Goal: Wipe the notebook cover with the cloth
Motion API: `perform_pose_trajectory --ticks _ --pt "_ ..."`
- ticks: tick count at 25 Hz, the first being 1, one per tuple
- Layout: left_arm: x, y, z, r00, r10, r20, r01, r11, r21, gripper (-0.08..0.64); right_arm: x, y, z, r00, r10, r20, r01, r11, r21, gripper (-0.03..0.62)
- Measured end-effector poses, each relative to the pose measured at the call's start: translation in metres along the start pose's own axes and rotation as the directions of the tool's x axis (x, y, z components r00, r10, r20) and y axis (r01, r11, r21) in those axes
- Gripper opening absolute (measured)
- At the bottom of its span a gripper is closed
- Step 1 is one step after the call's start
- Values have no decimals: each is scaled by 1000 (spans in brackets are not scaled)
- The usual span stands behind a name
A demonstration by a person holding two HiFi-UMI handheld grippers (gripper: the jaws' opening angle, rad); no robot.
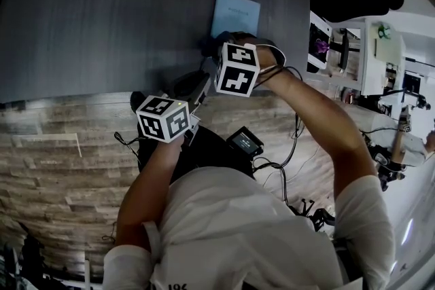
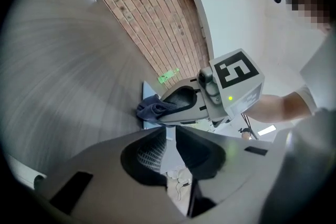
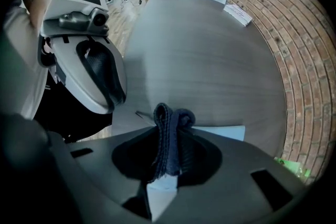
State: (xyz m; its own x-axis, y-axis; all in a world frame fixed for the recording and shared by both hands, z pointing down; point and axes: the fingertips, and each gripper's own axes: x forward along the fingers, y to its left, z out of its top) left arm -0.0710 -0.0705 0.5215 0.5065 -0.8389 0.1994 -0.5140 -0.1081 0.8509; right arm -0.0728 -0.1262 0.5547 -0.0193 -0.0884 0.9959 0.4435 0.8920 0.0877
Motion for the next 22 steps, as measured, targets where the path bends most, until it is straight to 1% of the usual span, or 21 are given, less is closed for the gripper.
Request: perform_pose_trajectory --ticks 5,11,15,18,22 --pt "-6 4 -3 1000 16 -6 -16 1000 0 46 -2 12 0 1000 20 14 -20 1000 15 101" --pt "-10 9 -11 998 40 -38 -40 999 -10 18 -2 25 -3 999 37 23 -37 999 25 101" --pt "-10 8 -12 998 46 -52 -46 999 -8 15 -1 33 -5 998 56 29 -57 998 30 101" --pt "-10 8 -10 997 48 -59 -49 999 -3 15 -1 45 -7 995 92 38 -94 995 43 101" --pt "-9 4 -8 996 51 -68 -50 999 11 15 -11 51 -8 992 99 82 -104 992 67 101"
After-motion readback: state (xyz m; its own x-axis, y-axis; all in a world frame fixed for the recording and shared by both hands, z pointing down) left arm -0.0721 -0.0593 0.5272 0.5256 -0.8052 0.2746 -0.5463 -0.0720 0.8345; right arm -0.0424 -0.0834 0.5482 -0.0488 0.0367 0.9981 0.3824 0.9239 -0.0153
